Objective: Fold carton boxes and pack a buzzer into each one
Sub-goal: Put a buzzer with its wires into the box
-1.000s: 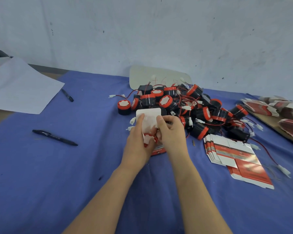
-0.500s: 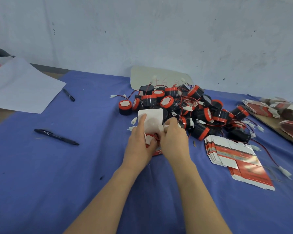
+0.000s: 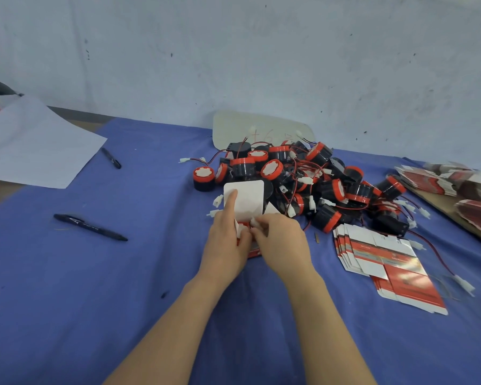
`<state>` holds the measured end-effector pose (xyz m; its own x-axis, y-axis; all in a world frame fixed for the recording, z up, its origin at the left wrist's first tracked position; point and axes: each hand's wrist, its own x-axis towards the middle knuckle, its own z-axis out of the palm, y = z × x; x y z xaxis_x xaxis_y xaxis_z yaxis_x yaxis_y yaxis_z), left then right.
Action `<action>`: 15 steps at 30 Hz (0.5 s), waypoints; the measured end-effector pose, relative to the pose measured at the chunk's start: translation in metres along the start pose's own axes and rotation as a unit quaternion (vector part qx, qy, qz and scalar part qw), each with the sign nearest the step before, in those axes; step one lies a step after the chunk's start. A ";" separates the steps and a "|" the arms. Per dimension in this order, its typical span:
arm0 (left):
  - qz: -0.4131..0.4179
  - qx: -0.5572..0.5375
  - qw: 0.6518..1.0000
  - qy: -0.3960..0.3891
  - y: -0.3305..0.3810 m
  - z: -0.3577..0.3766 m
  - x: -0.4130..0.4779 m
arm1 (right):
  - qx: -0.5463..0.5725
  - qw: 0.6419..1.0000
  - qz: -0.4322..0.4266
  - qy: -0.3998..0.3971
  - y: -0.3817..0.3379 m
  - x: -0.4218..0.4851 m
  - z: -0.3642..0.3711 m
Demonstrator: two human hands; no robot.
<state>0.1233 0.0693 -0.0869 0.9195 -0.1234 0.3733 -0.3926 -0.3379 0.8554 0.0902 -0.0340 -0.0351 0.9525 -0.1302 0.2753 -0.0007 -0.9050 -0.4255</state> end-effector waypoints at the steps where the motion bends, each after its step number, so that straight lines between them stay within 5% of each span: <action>1: -0.002 -0.005 1.000 -0.003 0.000 0.000 0.000 | -0.007 1.000 0.010 0.015 -0.002 -0.001 0.001; 9: -0.013 -0.002 1.000 0.002 0.003 0.002 -0.001 | -0.140 0.988 0.064 -0.007 -0.013 0.003 -0.002; 15: -0.016 0.004 1.000 0.015 0.002 0.003 0.000 | -0.096 0.994 0.045 -0.018 -0.010 0.006 -0.006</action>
<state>0.1225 0.0657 -0.0865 0.9303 -0.0836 0.3572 -0.3631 -0.3483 0.8642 0.0938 -0.0278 -0.0244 0.9564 -0.2031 0.2099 -0.1418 -0.9511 -0.2743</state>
